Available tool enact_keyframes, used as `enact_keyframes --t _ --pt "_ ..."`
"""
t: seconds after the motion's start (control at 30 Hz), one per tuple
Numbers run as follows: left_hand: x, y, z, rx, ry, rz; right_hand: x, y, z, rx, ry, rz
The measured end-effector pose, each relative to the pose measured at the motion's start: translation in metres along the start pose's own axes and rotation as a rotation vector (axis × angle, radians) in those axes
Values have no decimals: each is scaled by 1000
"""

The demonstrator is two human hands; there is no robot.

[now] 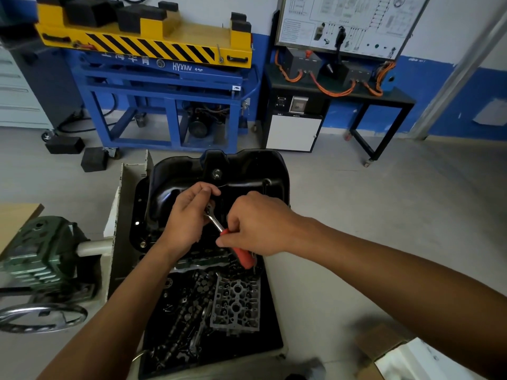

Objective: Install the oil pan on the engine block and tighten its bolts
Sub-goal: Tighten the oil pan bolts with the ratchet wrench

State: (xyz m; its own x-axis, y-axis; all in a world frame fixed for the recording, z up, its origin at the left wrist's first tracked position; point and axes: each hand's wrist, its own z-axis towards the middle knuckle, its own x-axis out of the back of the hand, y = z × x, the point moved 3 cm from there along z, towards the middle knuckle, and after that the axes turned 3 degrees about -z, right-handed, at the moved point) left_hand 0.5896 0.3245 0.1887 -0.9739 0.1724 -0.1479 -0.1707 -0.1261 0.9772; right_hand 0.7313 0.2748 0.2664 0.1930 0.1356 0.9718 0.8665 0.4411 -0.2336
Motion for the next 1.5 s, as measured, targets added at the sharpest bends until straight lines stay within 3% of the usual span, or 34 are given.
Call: enact_keyframes --t 0.27,0.57,0.73,0.9,1.0,1.23,1.5 --pt "5 -4 1 46 -62 -27 14 21 11 -22 89 -190" --pt "2 -3 -3 100 -303 -29 13 27 24 29 202 -245" --pt "3 -1 -4 32 -143 -29 9 30 19 3 205 -216" --pt "2 3 1 -54 40 87 6 19 11 -17 49 19" --pt "-2 4 3 -91 21 182 0 4 6 -20 -41 105" --pt "-3 1 5 -56 -10 140 -5 -7 6 -29 -46 157" --pt "4 -3 9 51 -120 21 9 10 11 -31 -43 -23"
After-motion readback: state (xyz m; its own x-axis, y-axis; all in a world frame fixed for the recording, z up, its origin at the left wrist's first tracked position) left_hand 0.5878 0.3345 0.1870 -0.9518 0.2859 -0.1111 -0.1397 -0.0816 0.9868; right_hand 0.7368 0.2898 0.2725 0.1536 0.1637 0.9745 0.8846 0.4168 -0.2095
